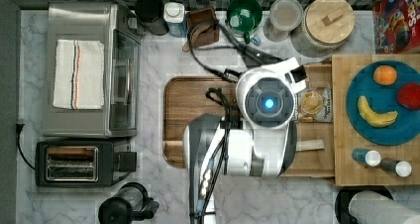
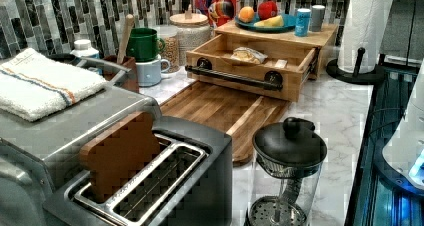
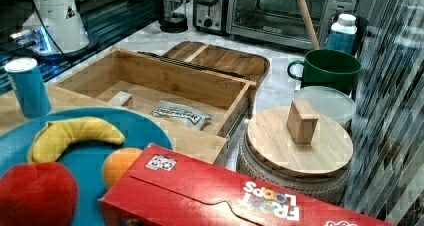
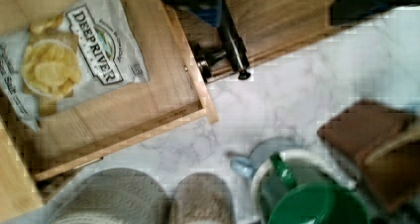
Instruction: Close the drawer.
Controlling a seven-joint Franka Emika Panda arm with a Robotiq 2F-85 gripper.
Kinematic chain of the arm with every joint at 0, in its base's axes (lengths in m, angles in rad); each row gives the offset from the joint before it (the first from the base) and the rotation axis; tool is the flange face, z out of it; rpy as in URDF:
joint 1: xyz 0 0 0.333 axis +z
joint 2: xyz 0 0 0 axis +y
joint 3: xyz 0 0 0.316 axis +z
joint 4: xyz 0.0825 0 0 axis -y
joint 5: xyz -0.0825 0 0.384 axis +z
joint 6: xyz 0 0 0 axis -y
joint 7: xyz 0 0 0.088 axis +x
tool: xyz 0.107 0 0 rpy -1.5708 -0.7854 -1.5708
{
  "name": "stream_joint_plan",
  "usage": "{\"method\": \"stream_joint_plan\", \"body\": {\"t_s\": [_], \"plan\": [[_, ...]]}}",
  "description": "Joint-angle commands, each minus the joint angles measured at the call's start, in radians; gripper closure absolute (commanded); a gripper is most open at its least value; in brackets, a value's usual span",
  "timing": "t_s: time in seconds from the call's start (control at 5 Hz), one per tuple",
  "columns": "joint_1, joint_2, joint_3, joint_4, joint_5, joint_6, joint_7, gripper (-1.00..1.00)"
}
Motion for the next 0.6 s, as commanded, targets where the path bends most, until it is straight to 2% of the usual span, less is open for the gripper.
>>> {"method": "stream_joint_plan", "body": {"t_s": [0.2, 0.4, 0.6], "plan": [[0.069, -0.023, 0.072, -0.056, 0.046, -0.094, -0.196, 1.0], [0.073, 0.011, 0.101, -0.041, 0.003, -0.108, -0.157, 1.0], [0.081, 0.049, 0.098, -0.088, -0.012, -0.015, -0.178, 1.0]]}}
